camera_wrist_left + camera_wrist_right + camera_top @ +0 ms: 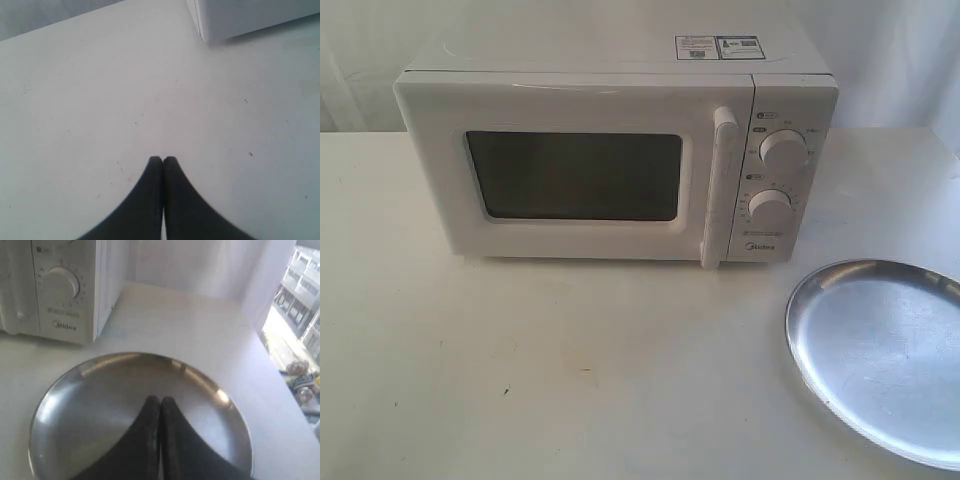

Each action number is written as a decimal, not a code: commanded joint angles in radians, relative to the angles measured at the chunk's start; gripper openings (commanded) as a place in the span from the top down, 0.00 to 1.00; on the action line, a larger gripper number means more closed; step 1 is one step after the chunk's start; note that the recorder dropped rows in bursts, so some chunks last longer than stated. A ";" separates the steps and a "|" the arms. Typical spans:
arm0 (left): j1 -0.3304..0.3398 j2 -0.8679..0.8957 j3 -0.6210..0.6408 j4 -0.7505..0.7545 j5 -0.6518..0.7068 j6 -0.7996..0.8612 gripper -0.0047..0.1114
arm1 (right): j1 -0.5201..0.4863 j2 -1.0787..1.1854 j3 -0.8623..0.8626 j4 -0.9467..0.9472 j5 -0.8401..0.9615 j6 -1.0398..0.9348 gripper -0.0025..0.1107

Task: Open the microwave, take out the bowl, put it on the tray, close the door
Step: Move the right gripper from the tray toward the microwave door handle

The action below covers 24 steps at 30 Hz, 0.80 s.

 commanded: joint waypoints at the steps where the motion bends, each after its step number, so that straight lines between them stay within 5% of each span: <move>1: -0.004 -0.004 -0.004 -0.004 -0.001 -0.002 0.96 | 0.003 -0.005 0.001 0.046 -0.329 0.008 0.98; 6: -0.004 -0.004 -0.004 -0.004 -0.001 -0.002 0.96 | 0.003 -0.005 0.001 0.200 -0.830 0.517 0.98; 10: -0.004 -0.004 -0.004 -0.004 -0.001 -0.002 0.96 | 0.008 0.026 0.001 0.217 -0.843 0.657 0.98; 14: -0.004 -0.004 -0.004 -0.004 -0.001 -0.002 0.96 | 0.008 0.275 -0.013 0.112 -0.841 0.562 0.98; 20: -0.004 -0.004 -0.004 -0.004 -0.001 -0.002 0.96 | 0.008 0.675 -0.128 -0.322 -0.986 0.621 0.98; 24: -0.004 -0.004 -0.004 -0.004 -0.001 -0.002 0.96 | 0.008 0.962 -0.192 -0.371 -1.037 0.564 0.98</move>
